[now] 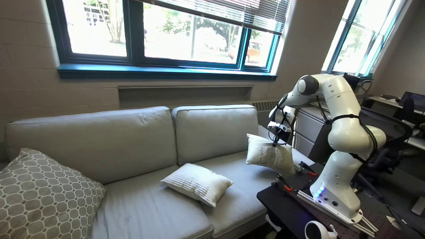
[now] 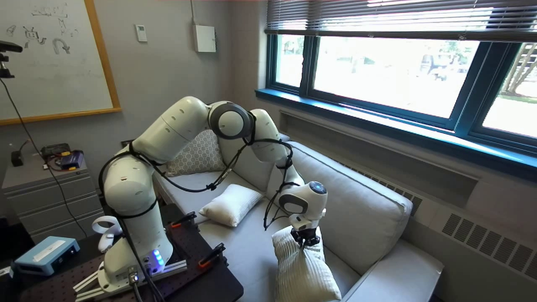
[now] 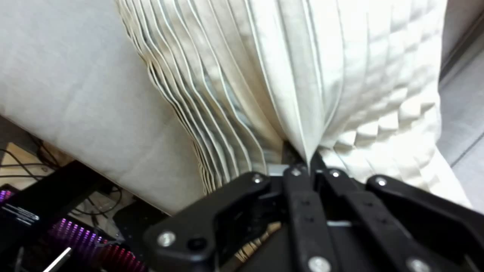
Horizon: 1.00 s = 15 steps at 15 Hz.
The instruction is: Set the striped pillows against the armrest
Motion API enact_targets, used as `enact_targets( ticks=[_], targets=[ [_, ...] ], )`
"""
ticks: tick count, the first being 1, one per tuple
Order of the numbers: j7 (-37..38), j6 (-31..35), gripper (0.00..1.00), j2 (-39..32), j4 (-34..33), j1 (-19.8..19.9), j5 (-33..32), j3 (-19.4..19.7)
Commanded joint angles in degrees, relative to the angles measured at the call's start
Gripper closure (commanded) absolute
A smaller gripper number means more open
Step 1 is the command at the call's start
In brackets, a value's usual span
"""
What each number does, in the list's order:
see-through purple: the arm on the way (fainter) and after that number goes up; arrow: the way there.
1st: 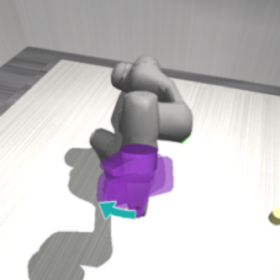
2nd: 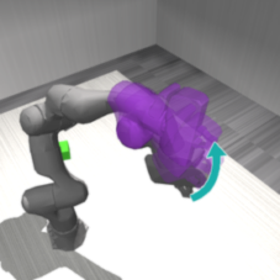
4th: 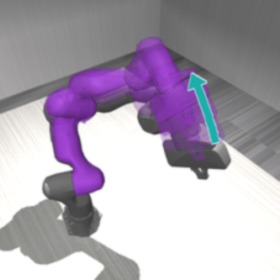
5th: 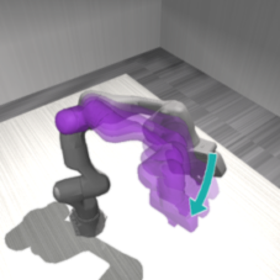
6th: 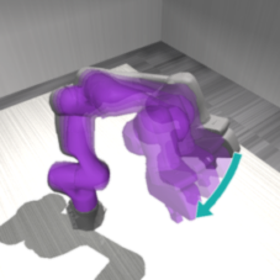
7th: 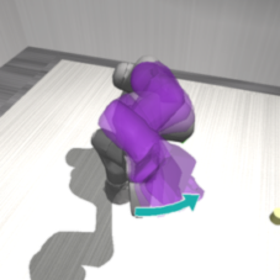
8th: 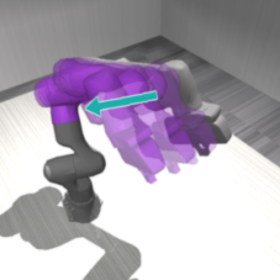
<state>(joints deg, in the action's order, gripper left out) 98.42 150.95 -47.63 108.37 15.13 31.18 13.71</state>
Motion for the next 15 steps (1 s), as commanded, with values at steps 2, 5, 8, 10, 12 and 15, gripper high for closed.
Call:
enact_targets(
  ticks=[2,5,8,10,12,15],
  targets=[
    [5.51,-10.03,0.99,-1.34,-8.12,4.79,5.15,-3.96],
    [8.11,-14.29,0.99,-2.41,-12.01,6.98,9.52,-4.05],
    [10.09,-14.37,0.99,-3.34,-14.08,8.57,15.21,-3.64],
    [11.38,-12.89,0.99,-3.86,-14.61,9.33,19.15,-3.21],
    [13.01,-10.74,0.99,-4.5,-15.13,9.51,23.2,-2.85],
    [16.48,-5.47,0.99,-5.83,-15.97,8.62,28.38,-1.93]
  ],
)
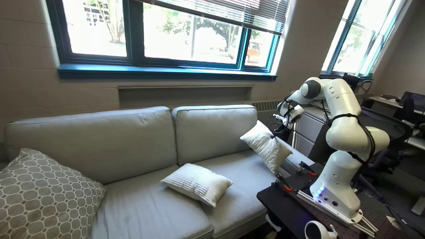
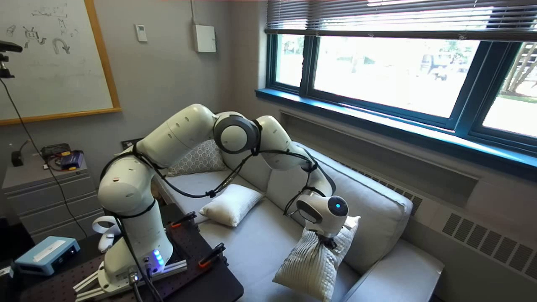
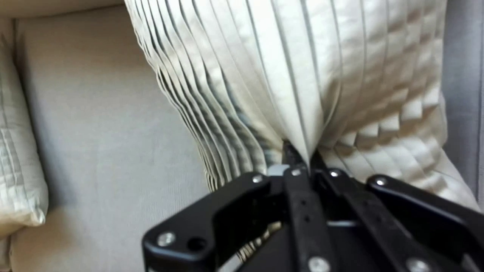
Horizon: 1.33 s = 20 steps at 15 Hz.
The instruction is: Set the striped pillows against the armrest
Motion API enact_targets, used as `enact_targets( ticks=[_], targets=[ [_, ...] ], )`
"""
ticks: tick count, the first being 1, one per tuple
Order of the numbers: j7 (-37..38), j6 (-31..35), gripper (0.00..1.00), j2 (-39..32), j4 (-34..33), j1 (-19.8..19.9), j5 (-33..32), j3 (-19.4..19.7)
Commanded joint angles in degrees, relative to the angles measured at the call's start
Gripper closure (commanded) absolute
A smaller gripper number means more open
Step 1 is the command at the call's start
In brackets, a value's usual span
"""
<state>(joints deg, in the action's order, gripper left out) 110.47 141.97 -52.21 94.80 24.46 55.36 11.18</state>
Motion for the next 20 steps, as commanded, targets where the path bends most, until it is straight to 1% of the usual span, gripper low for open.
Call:
enact_targets(
  ticks=[1,3,5,8,9,11,13,14,15,16,20],
  targets=[
    [6.23,6.0,0.99,-1.88,-2.63,-1.58,4.9,1.42],
    [10.85,10.67,0.99,-3.42,-3.21,-3.34,4.66,3.29],
    [16.55,14.99,0.99,-4.68,-2.93,-5.46,2.92,5.7],
    [27.06,19.92,0.99,-6.52,-1.61,-10.47,-1.76,11.46],
    [31.41,20.54,0.99,-7.57,-1.49,-12.55,-4.44,14.08],
    [39.46,19.41,0.99,-9.67,-1.94,-15.71,-10.53,18.58],
    [45.89,17.16,0.99,-11.64,-3.32,-17.54,-17.11,21.37],
    [39.89,13.66,0.99,-14.74,-4.1,-22.71,-7.88,27.5],
    [39.61,12.06,0.99,-16.23,-4.51,-24.29,-7.69,29.47],
    [38.58,9.95,0.99,-18.21,-5.42,-25.69,-5.71,31.52],
    [38.58,2.02,0.99,-25.73,-11.46,-28.8,-1.16,35.91]
  ],
)
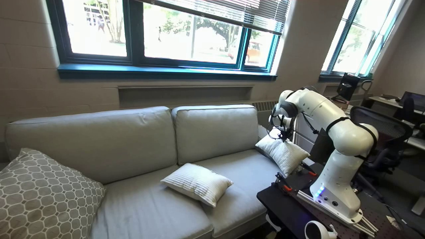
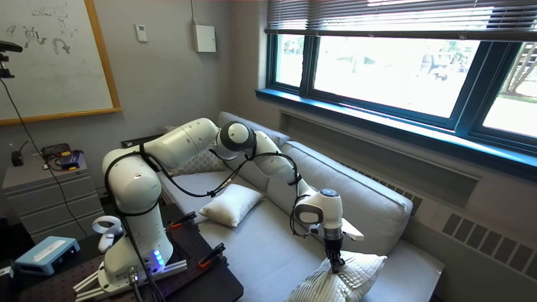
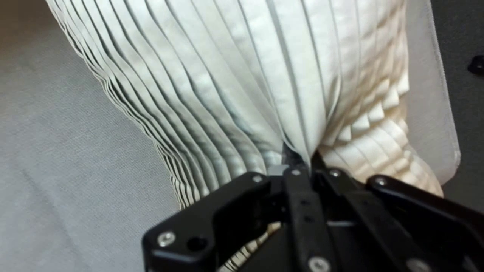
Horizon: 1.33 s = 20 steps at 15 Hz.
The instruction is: Set the striped pillows against the armrest
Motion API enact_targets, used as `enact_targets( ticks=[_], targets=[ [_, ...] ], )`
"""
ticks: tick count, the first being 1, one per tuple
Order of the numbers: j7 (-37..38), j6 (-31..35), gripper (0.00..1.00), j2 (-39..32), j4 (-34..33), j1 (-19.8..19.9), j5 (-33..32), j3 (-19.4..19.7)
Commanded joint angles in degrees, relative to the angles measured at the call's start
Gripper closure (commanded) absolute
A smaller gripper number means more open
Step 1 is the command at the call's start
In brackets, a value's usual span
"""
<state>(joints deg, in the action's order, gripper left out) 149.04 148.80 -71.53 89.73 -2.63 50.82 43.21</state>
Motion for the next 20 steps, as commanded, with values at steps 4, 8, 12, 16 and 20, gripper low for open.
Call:
enact_targets(
  ticks=[4,8,12,16,20],
  targets=[
    [-0.01,-12.24,0.99,-14.53,-14.77,-3.34,8.54,7.66],
    [0.02,-12.84,0.99,-14.45,-16.12,-2.57,6.85,6.66],
    [0.01,-12.86,0.99,-14.32,-16.48,-1.65,8.61,6.82],
    [0.01,-12.62,0.99,-14.23,-17.89,-1.0,12.67,7.8],
    [0.01,-11.87,0.99,-14.12,-21.66,-0.21,18.47,7.54]
  ],
)
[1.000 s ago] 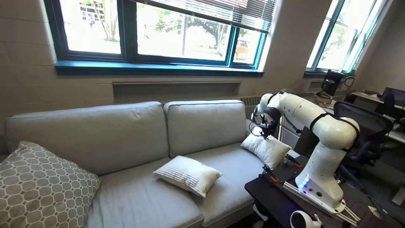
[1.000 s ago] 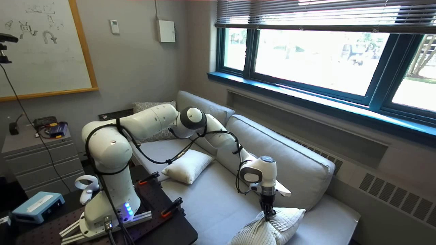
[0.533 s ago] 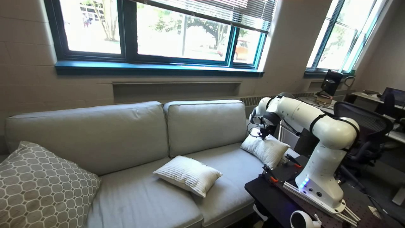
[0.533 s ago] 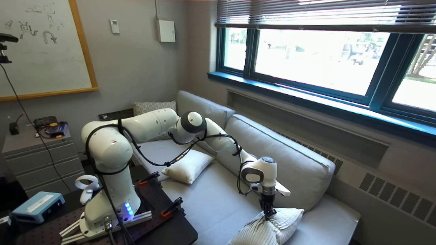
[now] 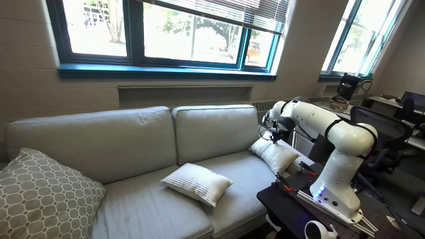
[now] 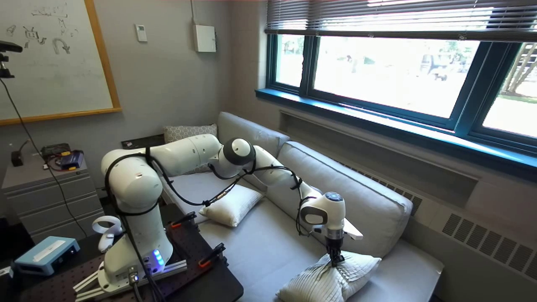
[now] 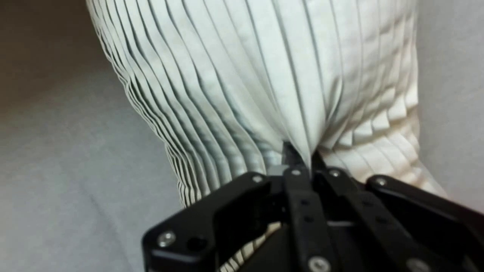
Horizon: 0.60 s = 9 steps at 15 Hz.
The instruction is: Set the striped pillows against the armrest
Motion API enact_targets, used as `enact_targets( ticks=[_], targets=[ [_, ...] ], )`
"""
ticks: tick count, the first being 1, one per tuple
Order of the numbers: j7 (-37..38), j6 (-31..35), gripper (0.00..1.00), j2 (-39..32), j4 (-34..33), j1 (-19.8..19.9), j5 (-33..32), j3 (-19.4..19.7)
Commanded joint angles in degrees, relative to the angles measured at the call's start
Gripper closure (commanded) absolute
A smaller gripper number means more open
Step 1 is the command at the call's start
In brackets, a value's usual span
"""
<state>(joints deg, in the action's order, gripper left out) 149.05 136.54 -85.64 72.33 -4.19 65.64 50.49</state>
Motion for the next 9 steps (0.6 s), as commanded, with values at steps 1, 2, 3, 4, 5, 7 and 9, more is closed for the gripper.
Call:
enact_targets(
  ticks=[1,2,3,4,5,7,9],
  targets=[
    [0.0,0.73,0.99,0.02,-4.98,1.32,4.33,0.17],
    [0.0,1.05,0.99,0.04,-5.59,1.3,4.48,-0.1],
    [0.0,1.26,0.99,0.06,-5.79,1.07,4.14,-0.16],
    [0.0,1.35,0.99,0.07,-5.78,0.94,3.64,-0.32],
    [0.0,1.38,0.99,0.06,-5.48,0.69,3.1,-0.3],
    [0.0,1.35,0.99,0.05,-4.29,0.55,2.57,-0.17],
    [0.0,1.36,0.99,-0.02,-3.52,0.53,2.55,0.12]
  ],
)
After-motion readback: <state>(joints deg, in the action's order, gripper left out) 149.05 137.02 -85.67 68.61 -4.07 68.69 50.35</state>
